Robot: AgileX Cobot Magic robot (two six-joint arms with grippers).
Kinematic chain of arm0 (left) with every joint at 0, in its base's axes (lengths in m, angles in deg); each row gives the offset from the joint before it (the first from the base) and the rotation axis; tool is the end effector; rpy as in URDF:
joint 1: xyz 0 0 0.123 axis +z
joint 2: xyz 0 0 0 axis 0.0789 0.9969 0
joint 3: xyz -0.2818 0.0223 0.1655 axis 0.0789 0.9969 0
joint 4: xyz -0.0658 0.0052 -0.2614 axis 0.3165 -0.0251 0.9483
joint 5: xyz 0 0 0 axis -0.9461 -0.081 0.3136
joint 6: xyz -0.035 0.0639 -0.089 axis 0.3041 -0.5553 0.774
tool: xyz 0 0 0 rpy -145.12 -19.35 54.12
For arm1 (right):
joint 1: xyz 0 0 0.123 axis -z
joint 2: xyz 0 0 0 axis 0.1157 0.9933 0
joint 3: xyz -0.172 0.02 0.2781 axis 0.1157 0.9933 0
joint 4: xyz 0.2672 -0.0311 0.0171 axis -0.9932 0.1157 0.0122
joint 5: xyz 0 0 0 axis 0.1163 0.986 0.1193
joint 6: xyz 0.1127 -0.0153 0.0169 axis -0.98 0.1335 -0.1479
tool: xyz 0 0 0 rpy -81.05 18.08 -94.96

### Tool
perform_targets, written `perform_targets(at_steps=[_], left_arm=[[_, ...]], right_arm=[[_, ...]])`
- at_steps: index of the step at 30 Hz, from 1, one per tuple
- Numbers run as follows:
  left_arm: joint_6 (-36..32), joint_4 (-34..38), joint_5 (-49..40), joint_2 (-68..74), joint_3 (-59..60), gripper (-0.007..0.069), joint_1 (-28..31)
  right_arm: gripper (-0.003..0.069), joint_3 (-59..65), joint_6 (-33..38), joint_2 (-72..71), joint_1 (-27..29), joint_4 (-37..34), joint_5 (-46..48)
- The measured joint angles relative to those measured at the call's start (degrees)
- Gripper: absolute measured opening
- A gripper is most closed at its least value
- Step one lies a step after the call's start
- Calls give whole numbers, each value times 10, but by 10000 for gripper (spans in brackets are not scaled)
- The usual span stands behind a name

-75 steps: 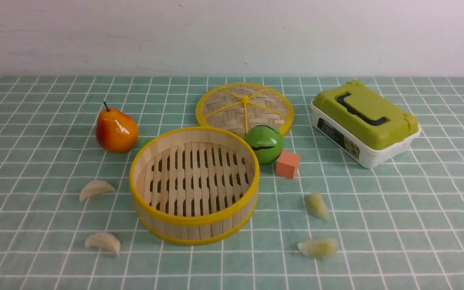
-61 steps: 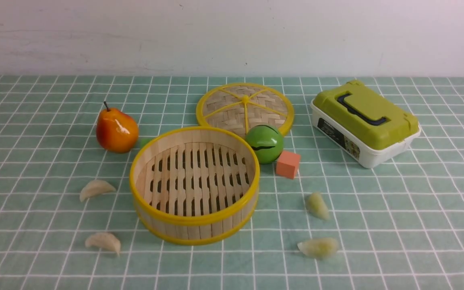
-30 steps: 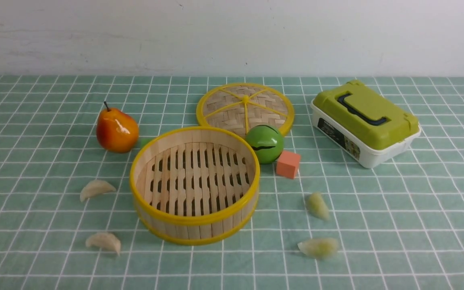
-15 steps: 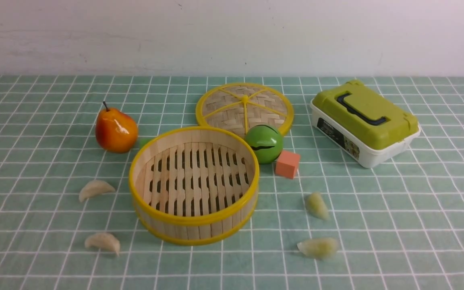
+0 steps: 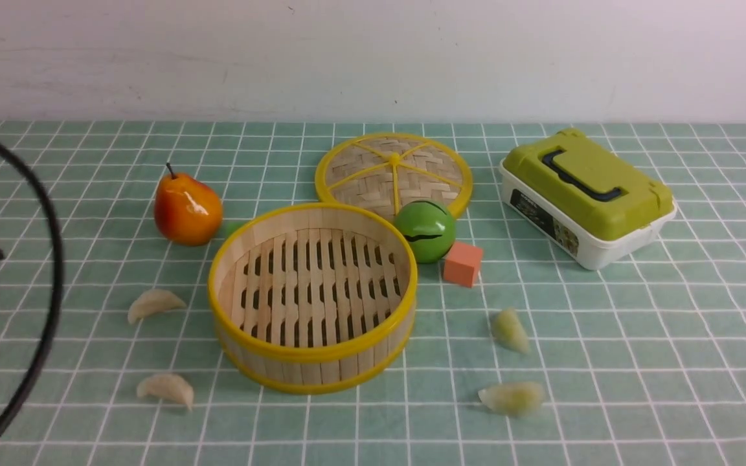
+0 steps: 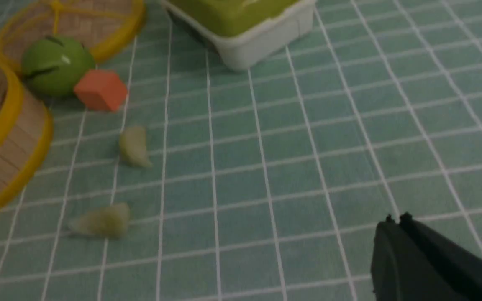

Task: Put the dumplings into the steamer on the table with the blue tablecloth.
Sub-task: 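Reach for and grasp a dumpling on the table with the left gripper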

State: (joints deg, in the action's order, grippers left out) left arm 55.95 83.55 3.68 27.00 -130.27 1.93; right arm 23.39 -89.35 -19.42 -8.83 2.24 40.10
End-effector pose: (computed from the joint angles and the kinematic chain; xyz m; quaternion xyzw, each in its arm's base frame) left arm 0.1879 -0.0110 0.3303 -0.1996 0.8599 -0.1382 0.4491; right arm 0.1071 0.0089 0.2595 0.0872 0.8843 0.0853 0.4508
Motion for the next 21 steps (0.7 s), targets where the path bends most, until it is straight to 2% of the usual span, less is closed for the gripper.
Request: perform_targets(at_steps=[1,2,3,5,6,8,10,12,16,18,21], left_arm=[[0,2,0,0,-5,-14,0],[-21,11,-34,31,-30,-14,0],[-50,21,-89,86,-77,-14,0],[-78,27,-146,157,-131,-14,0],[-84,27,-151,164,-142,-14,0],[-124,30,-190,257,-204,4,0],[-147,33,-204,310,-241,38,0],[-176,39,-209,365,-288,93,0],[-259,47,-214,476,-393,298,0],[-293,43,-220,506,-425,357,0],[-386,34,-235,571,-478,446,0]], right_arm=[[-19,-2,10,0,0,-5,6],[-19,-9,62,17,0,-35,36],[-19,-18,149,42,0,-82,74],[-19,-19,237,60,-1,-160,89],[-19,-19,245,62,-1,-168,89],[-18,-19,346,70,-3,-251,77],[-15,-19,389,70,-3,-284,65],[-13,-21,415,70,-3,-307,59],[-11,-21,435,70,-9,-323,60],[-9,-21,436,70,-16,-324,57],[-8,-21,437,70,-29,-324,53]])
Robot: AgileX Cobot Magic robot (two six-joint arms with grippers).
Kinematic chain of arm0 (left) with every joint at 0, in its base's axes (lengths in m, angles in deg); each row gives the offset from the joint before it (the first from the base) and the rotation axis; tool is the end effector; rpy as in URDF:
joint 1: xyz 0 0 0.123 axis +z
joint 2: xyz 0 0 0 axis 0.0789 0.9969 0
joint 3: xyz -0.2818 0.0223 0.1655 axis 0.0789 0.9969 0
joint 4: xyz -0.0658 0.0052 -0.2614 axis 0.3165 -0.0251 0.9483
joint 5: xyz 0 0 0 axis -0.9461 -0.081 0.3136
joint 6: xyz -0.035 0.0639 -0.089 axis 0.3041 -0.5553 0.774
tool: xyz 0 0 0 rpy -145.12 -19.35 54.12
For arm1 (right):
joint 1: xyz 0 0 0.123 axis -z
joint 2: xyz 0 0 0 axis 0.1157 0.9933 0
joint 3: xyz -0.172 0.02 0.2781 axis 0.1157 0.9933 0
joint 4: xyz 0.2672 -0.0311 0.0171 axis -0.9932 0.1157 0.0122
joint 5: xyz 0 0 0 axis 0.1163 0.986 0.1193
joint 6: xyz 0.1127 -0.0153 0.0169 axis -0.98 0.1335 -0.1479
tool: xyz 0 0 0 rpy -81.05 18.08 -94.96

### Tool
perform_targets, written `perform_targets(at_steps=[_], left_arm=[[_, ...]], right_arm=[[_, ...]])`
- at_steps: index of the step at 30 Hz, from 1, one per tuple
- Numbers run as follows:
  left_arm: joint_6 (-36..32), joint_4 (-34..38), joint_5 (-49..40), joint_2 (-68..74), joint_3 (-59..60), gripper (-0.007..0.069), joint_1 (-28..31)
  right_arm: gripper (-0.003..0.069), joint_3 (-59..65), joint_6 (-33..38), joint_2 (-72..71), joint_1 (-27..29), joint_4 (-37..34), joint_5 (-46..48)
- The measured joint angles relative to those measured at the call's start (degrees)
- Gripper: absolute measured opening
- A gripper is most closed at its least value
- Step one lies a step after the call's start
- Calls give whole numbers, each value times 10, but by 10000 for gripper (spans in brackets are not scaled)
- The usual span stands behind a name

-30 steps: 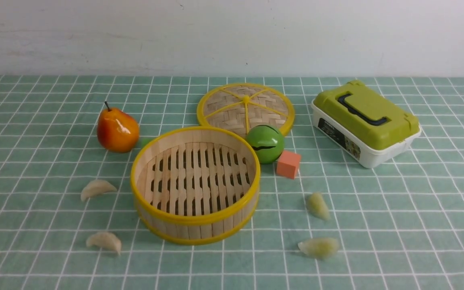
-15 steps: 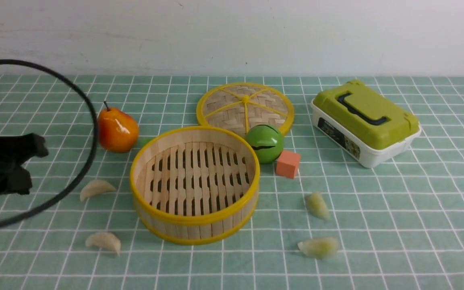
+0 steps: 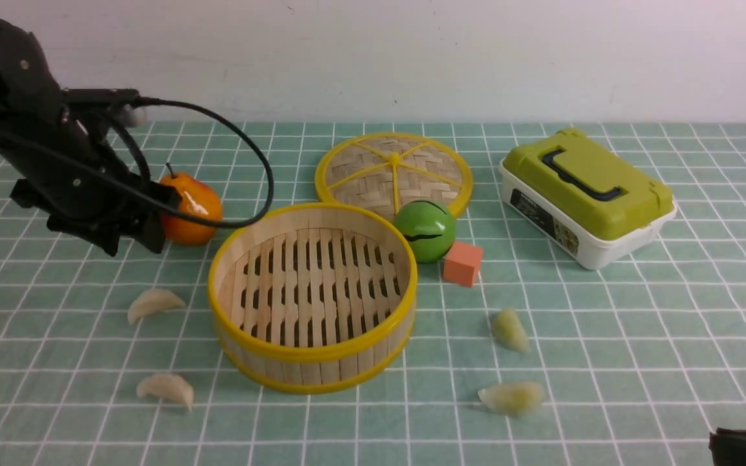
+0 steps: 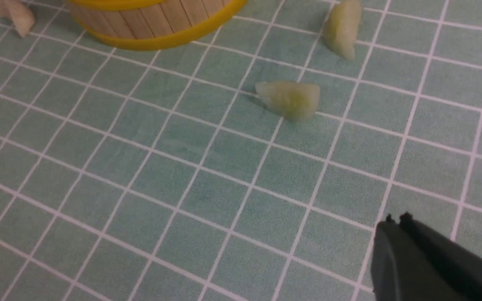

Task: Put the dumplings into the steamer on the table with the blue tablecloth.
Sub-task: 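Reach for and grasp a dumpling on the table with the left gripper, then place the dumpling into the bamboo steamer basket with the left gripper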

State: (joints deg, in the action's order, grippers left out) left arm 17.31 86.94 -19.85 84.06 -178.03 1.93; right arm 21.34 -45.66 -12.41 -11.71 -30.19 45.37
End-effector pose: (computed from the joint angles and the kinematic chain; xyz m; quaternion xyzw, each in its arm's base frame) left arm 0.4452 -0.0295 0.2683 0.0972 0.9737 -0.0304 0.2037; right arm 0.1179 0.0515 0.2636 -0.1282 0.8849 0.1759 0.4119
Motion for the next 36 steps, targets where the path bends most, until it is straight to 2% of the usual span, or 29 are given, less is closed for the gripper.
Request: perform_targets(at_steps=[3,6,10,12,14,16,17,21,25,28,31,33,36], left_arm=[[-95,-6,-2,46,-18,465,0],[-159,-14,2,82,-21,462,0],[-176,-20,18,111,-21,435,0],[-175,-20,20,124,-22,384,0],[-161,-21,20,127,-22,303,0],[-127,-21,22,127,-23,185,0],[-107,-21,22,127,-24,155,0],[3,-23,21,125,-28,153,0],[68,-20,-6,107,-49,153,0],[128,25,-22,70,-75,153,-1],[144,91,-24,39,-87,153,-16],[144,104,-23,33,-89,153,-28],[164,105,-6,48,-90,153,-90]], right_arm=[[-4,0,0,0,-2,1,0],[-4,2,1,0,-2,2,-7],[-2,7,1,0,-2,0,-11],[-2,7,1,0,-2,0,-12],[-1,7,1,0,-2,-1,-13],[-1,7,1,0,-2,-1,-14],[0,7,1,0,-2,-2,-14],[1,7,1,0,-2,-3,-15],[6,7,2,0,-2,-5,-15],[8,7,2,0,-2,-5,-16],[10,8,2,0,-2,-5,-24],[11,10,2,0,-2,-6,-27],[14,14,2,0,-2,-9,-29]])
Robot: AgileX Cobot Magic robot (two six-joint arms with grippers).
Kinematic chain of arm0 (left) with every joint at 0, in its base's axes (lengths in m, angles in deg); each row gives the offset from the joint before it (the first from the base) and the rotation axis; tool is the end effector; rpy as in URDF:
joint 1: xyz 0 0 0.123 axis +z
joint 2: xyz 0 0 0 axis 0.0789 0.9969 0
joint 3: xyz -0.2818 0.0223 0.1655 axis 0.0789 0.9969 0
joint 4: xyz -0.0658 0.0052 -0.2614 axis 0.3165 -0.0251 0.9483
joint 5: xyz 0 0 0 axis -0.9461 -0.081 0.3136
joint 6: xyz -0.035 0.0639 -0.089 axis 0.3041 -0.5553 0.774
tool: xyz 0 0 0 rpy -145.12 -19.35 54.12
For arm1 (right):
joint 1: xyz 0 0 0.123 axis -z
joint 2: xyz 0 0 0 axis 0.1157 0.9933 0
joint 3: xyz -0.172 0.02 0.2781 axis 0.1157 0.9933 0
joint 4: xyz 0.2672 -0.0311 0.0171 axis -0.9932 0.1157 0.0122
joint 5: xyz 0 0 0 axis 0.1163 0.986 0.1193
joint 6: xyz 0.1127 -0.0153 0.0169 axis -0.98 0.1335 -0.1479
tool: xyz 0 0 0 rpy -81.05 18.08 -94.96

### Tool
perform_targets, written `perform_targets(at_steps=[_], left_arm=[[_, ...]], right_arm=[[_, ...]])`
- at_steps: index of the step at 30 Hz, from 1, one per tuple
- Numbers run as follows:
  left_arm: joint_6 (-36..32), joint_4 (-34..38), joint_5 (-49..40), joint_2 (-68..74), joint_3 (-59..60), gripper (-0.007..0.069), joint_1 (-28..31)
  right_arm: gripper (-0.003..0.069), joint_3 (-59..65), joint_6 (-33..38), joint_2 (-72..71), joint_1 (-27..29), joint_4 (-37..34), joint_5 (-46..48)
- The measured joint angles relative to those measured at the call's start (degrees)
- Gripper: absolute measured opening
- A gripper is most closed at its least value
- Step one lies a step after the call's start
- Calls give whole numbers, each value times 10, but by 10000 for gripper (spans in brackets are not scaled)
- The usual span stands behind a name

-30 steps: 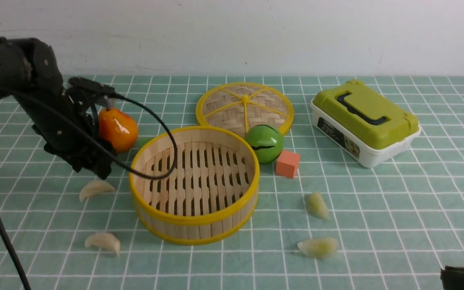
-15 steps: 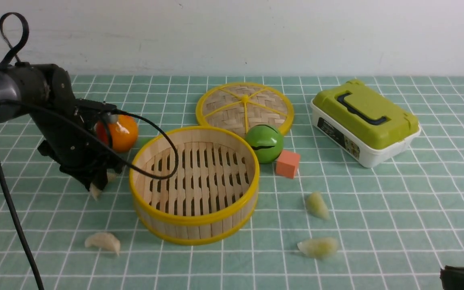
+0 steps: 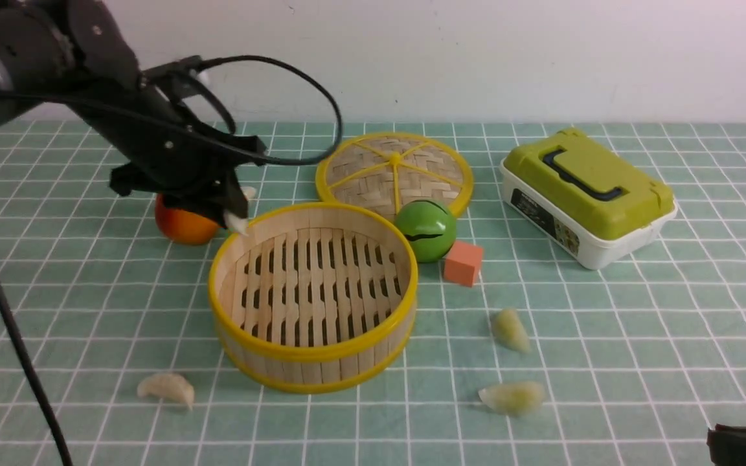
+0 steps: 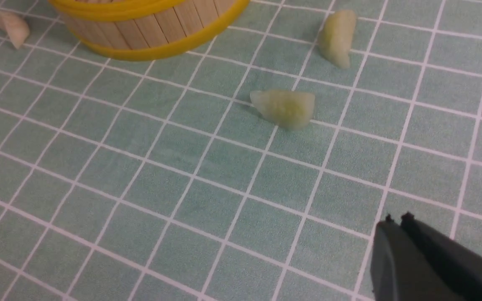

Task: Put the dumplings into the steamer on the table with the blue tablecloth.
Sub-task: 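Place the dumpling into the bamboo steamer basket with the left gripper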

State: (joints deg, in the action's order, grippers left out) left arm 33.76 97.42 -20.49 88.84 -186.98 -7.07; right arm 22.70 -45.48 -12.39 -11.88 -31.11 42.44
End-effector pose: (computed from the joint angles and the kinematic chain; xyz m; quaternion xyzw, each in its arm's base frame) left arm 0.4652 -0.1219 0.2816 -0.0018 0.9647 -0.1619 0.2075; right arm 0.1198 0.0499 0.2590 -0.1150 0.8823 0.1731 0.4224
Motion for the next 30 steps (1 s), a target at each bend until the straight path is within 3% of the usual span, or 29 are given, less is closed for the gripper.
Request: perform_targets(at_steps=[7,10,14,18,24,30], left_arm=[[141,-112,55,62,0,158,-63],[165,-129,60,75,0,213,-66],[174,-132,67,78,0,360,-68],[165,-159,32,46,1,421,-69],[165,-281,-73,-99,13,386,-69],[212,-298,-75,-237,131,351,-69]], right_arm=[[21,0,0,0,0,-9,-1],[21,0,0,0,0,-13,-1],[22,0,1,0,0,-17,-1],[27,0,5,0,0,-17,-1],[30,0,5,0,0,-17,4],[32,5,5,0,0,-16,-1]])
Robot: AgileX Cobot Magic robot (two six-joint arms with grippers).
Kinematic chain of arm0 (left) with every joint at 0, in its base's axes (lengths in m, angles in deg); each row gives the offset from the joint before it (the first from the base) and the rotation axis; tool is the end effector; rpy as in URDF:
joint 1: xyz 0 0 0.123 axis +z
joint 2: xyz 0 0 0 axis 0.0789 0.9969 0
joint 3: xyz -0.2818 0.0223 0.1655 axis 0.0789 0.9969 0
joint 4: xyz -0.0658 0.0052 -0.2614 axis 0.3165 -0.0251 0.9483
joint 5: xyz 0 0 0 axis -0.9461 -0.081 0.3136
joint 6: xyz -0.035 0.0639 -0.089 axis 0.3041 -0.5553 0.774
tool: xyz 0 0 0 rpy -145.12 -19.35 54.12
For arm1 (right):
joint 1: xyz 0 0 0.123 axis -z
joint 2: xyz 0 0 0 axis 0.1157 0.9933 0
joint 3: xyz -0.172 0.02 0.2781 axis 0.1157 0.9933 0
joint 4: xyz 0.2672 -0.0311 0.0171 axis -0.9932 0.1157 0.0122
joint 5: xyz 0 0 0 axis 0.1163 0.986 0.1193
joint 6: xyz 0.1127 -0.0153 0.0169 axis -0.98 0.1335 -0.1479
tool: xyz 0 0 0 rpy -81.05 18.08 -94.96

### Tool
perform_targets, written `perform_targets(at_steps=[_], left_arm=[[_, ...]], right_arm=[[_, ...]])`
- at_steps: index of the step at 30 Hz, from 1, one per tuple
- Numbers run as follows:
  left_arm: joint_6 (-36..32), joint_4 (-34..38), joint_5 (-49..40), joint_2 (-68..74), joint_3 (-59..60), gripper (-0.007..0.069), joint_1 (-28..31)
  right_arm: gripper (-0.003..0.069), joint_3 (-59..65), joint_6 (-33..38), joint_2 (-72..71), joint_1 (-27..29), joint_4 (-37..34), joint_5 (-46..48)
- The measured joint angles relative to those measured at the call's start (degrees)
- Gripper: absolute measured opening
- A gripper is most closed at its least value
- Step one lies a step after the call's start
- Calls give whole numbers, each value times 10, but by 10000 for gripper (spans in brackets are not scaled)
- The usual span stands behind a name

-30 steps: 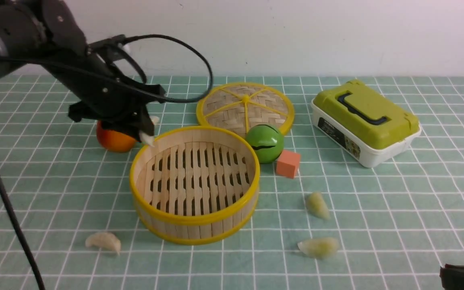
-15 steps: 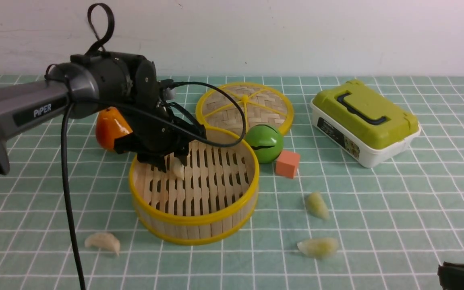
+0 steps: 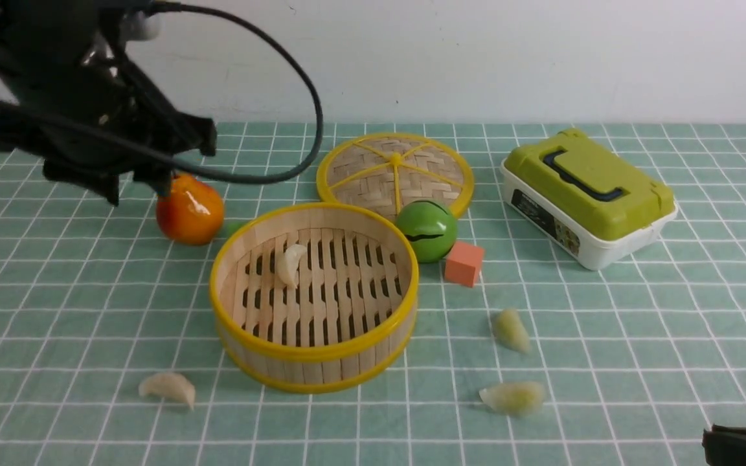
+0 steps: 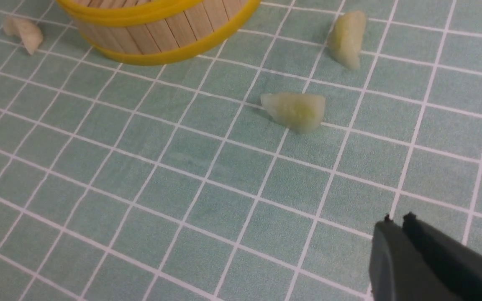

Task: Put the dumplings into the steamer on the table with the blue tablecloth.
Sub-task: 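Place the dumpling into the bamboo steamer basket with the left gripper, then reach for and grasp a dumpling on the table with the left gripper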

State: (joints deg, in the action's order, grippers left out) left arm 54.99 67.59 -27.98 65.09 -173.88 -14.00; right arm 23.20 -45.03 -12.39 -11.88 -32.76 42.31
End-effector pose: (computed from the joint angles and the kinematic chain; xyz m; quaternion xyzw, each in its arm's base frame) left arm 0.3459 -0.0914 0.3738 -0.0349 0.9594 0.0075 0.2799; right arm 0.1192 0.0511 0.2572 -0.1088 0.8818 0.1825 0.4210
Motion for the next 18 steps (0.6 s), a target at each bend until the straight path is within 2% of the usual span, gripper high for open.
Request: perform_targets(at_steps=[2,5,8,18], left_arm=[[41,-5,24,-30,84,349,0],[149,-25,111,-46,220,346,0],[230,-32,189,-30,297,353,0],[329,-35,279,71,313,391,0]], right_arm=[[32,6,0,0,0,0,-4],[34,12,0,0,0,-2,-7],[37,12,0,0,0,-9,-10],[48,12,0,0,0,-11,-15]])
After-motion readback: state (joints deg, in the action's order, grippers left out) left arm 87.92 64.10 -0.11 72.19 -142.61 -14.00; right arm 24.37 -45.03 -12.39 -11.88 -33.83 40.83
